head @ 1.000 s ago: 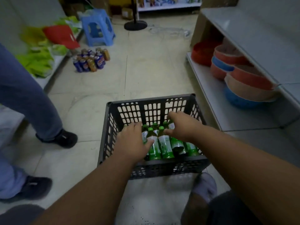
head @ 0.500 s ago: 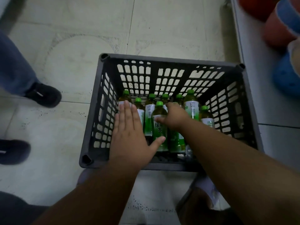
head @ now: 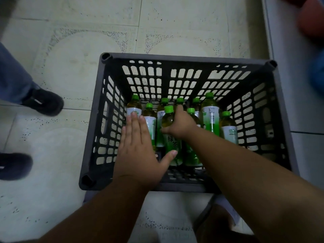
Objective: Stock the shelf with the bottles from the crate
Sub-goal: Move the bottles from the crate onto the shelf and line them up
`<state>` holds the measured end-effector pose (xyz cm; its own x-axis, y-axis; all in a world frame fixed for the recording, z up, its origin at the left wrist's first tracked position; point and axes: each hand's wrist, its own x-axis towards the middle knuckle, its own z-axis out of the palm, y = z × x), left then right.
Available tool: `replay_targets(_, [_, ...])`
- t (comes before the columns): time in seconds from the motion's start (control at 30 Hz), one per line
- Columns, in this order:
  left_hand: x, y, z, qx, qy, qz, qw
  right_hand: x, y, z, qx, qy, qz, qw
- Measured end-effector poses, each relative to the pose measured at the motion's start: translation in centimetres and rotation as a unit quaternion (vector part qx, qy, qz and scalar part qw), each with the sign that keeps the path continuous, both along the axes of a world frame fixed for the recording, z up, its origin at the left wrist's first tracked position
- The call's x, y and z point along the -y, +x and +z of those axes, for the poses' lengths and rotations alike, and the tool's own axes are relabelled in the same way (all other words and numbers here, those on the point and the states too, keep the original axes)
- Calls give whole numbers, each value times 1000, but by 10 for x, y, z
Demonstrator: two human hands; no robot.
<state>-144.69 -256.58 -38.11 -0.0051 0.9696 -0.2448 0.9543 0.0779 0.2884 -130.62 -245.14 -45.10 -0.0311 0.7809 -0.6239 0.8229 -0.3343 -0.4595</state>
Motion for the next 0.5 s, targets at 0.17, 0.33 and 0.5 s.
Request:
replay_targets(0.17, [0,0,1,-17,-8,-11,1000,7,15,16,-183,-1,-103,978])
replay_targets(0.33, [3,2,17,-48,-20,-22,998,16,26,85,-216,74,-142,963])
replay_targets(0.5, [16,8,57,10,-22,-40,999,46,49,187,-203,200,-129,950])
